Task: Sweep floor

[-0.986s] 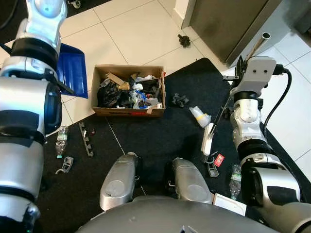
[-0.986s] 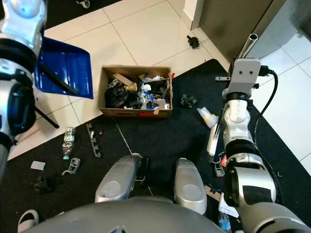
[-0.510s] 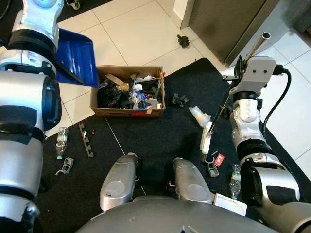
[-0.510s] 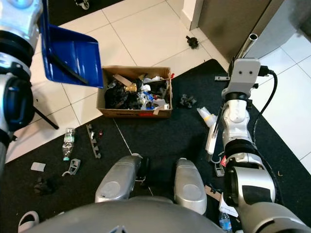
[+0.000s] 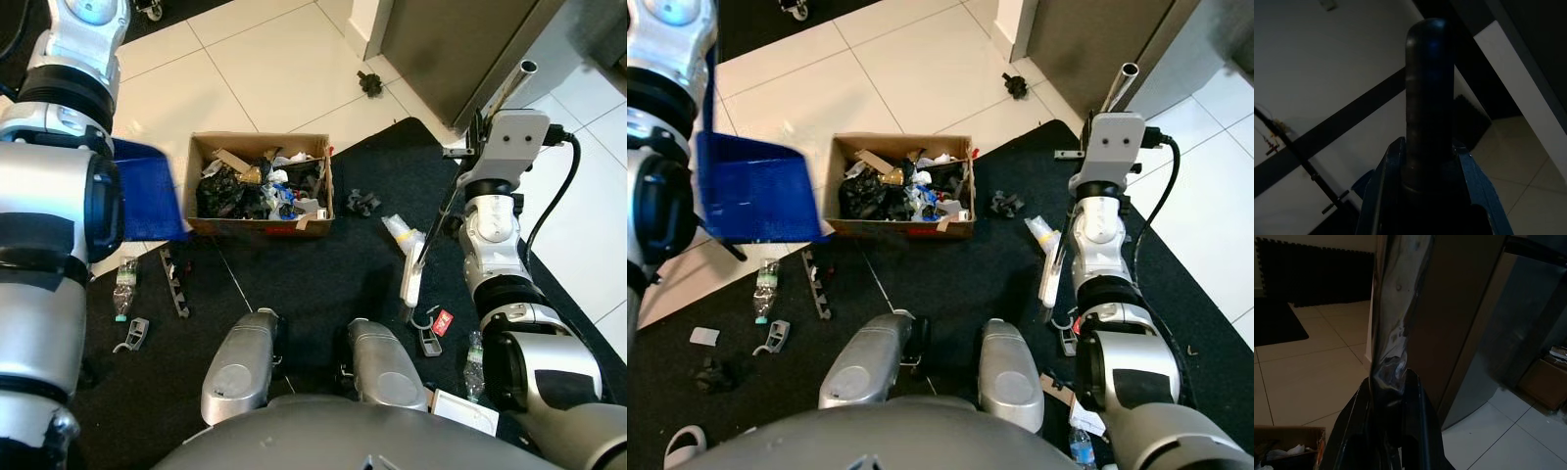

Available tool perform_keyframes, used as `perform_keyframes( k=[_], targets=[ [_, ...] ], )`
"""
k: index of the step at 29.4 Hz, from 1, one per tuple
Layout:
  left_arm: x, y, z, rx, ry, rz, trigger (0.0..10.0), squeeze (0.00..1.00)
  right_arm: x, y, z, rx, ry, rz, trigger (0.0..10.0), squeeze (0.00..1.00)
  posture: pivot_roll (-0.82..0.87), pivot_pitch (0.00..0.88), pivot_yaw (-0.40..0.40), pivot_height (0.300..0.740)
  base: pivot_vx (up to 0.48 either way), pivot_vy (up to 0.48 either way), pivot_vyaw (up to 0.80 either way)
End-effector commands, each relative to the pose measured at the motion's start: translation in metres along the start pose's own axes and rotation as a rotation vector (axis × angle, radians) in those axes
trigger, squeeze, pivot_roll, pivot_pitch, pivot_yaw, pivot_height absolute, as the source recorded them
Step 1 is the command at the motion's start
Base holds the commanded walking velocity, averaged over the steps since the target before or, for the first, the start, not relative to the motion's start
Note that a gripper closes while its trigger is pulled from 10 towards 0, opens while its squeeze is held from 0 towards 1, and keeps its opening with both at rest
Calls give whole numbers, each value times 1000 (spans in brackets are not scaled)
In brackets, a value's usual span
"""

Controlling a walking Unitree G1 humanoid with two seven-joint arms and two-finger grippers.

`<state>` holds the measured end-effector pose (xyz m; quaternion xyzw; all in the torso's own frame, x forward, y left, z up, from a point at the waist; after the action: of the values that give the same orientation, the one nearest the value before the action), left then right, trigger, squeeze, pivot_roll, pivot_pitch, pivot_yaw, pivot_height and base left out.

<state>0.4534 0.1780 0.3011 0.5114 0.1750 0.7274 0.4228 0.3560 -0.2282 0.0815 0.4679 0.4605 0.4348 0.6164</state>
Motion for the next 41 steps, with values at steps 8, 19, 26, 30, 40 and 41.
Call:
perform_keyframes(
  k=[8, 19, 26, 30, 40, 41],
  targets=[
    [16, 8, 3, -32, 34, 19, 10000, 0, -1, 4, 3, -17, -3, 2, 10000, 0, 90, 0, 44, 740, 0, 0, 0],
    [2, 11, 1, -61, 13, -203, 10000, 0, 0, 4, 3, -19, -4, 13, 10000, 0, 93, 0, 44, 740, 0, 0, 0],
    [-60, 12, -18, -100, -177, -383, 10000, 0, 2, 11, 7, -40, -12, 64, 10000, 0, 96, 0, 36, 740, 0, 0, 0],
    [-86, 2, -39, -61, -212, -543, 10000, 0, 4, 17, 12, -51, -14, 101, 10000, 0, 115, 0, 25, 740, 0, 0, 0],
    [-107, 1, -87, -50, -230, -626, 10000, 0, 16, 16, 14, -30, 29, 114, 10000, 0, 143, 0, 7, 740, 0, 0, 0],
    [-110, 0, -97, -46, -239, -610, 10000, 0, 20, 15, 14, -25, 41, 114, 10000, 0, 167, 0, -6, 740, 0, 0, 0]
  ],
)
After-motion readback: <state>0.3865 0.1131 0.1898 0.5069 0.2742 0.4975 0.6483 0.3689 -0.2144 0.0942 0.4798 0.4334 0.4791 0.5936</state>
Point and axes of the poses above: a point about 5 cm out from each wrist's last joint towards the gripper, its own z axis pointing out of the wrist towards the gripper, its own y axis along the axis of the wrist's last joint, x = y × z, the point moved 5 cm from there along z, pointing out of the wrist towards the gripper, and after that the axes turned 1 degree about z, right-handed, at the moved point
